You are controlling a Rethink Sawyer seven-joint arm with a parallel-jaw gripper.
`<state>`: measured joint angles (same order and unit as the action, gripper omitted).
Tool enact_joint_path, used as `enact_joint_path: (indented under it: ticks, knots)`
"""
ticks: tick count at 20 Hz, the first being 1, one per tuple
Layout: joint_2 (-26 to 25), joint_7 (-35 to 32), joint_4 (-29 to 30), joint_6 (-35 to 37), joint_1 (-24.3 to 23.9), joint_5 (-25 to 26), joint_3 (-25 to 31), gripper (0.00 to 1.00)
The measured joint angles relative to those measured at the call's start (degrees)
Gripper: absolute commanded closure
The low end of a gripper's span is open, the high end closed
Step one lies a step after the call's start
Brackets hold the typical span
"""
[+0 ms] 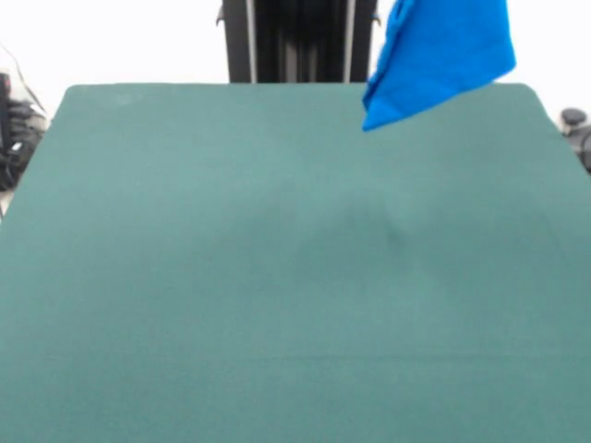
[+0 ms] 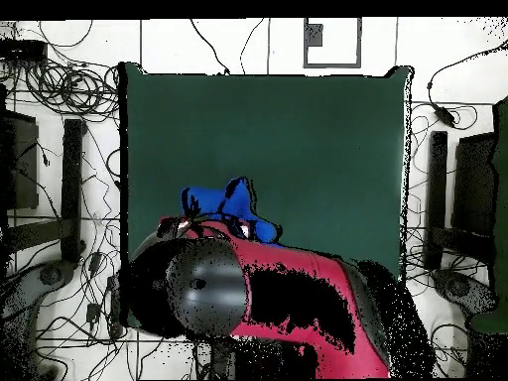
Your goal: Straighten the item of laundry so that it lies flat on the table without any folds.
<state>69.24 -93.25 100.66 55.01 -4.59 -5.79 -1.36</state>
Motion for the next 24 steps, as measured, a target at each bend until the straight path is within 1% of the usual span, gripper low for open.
enact_joint_path:
  ticks: [4,6,12,13,17,18,19,24]
  knots:
    - [1.4,0.0,-2.4,3.6,-2.6,0.0,0.0,1.0]
    - [1.7,0.0,-2.9,4.2,-3.2,0.0,0.0,1.0]
    - [3.3,0.0,-6.0,9.2,-5.6,0.3,-0.1,1.0]
    - [3.8,0.0,-7.4,11.8,-6.1,0.7,-0.1,1.0]
    - [4.6,0.0,-10.2,17.0,-6.9,1.2,-0.1,1.0]
    - [5.1,0.0,-12.4,21.0,-7.5,1.3,-0.1,1.0]
    - [5.4,0.0,-13.4,22.7,-7.8,1.3,-0.1,1.0]
    - [6.4,0.0,-17.2,28.4,-8.7,1.4,-0.1,1.0]
